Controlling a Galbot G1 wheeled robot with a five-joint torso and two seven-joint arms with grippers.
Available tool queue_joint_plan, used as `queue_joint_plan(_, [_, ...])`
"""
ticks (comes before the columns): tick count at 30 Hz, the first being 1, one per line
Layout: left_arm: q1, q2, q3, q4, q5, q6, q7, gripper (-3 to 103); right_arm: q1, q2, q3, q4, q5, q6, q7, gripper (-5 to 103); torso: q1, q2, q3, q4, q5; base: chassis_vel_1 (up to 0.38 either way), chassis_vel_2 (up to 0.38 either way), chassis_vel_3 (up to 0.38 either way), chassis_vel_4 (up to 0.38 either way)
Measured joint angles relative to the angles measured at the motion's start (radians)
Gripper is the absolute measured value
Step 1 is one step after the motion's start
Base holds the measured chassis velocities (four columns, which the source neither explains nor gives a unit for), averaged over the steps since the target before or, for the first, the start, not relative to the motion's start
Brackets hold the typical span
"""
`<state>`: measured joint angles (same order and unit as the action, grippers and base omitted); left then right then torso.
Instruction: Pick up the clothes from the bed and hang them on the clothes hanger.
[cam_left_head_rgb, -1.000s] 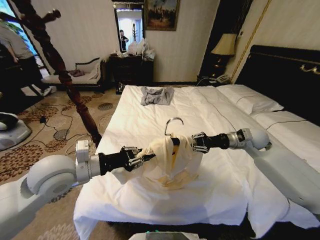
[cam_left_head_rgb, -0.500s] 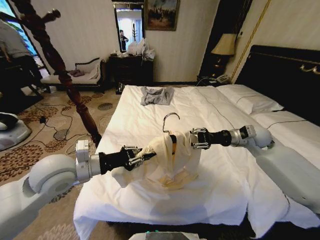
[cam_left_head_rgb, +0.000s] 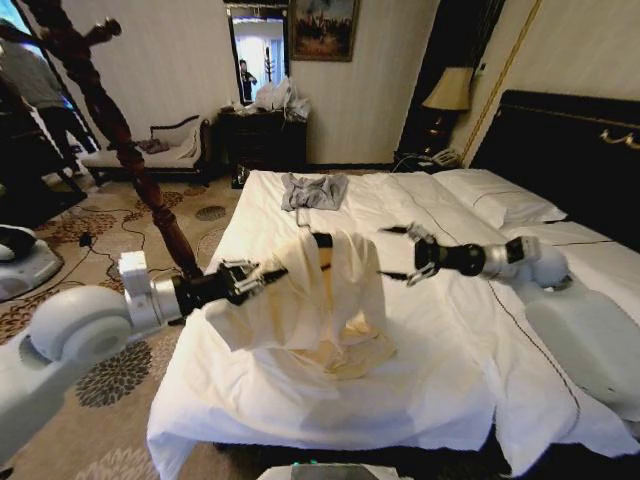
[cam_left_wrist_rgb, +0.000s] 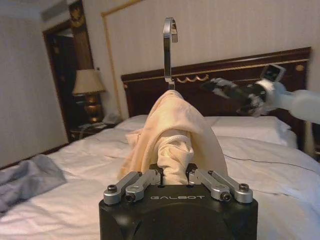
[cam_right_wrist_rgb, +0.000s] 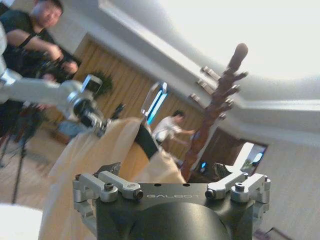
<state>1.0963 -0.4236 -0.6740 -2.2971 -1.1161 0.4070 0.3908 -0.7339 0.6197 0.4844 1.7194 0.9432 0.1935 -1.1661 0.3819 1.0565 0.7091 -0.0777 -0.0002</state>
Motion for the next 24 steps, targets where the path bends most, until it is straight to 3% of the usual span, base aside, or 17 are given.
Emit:
queue_joint_plan(5, [-0.061,-0.001,-0.041,0.065,-0.009,-0.009,-0.004,19,-0.036,0.038,0.065,-0.003,0.018,-0.004,0.014,100,0.0,0.0,0.0,-0.0003,-0.0001,0.0,0.0,0.0,0.0])
queue_joint_plan(14, [-0.241,0.049,-0.065,0.229,-0.055,-0.026,-0.046,19,-0.087,0.128,0.062,0.01,-0.015,0.013,0.013,100,0.0,0.0,0.0,-0.0001,0.0001,0.0,0.0,0.0,0.0])
queue_joint_plan(17, [-0.322,0.083,-0.063,0.339,-0.085,-0.035,-0.072,19,-0.1,0.161,0.046,0.013,-0.033,0.023,0.009,100,0.0,0.0,0.0,-0.0003,-0.0002,0.0,0.0,0.0,0.0])
queue_joint_plan(24, [-0.374,0.114,-0.064,0.521,-0.103,-0.062,-0.094,19,-0.147,0.182,0.051,0.026,-0.054,0.035,-0.002,100,0.0,0.0,0.0,0.0,-0.0001,0.0,0.0,0.0,0.0])
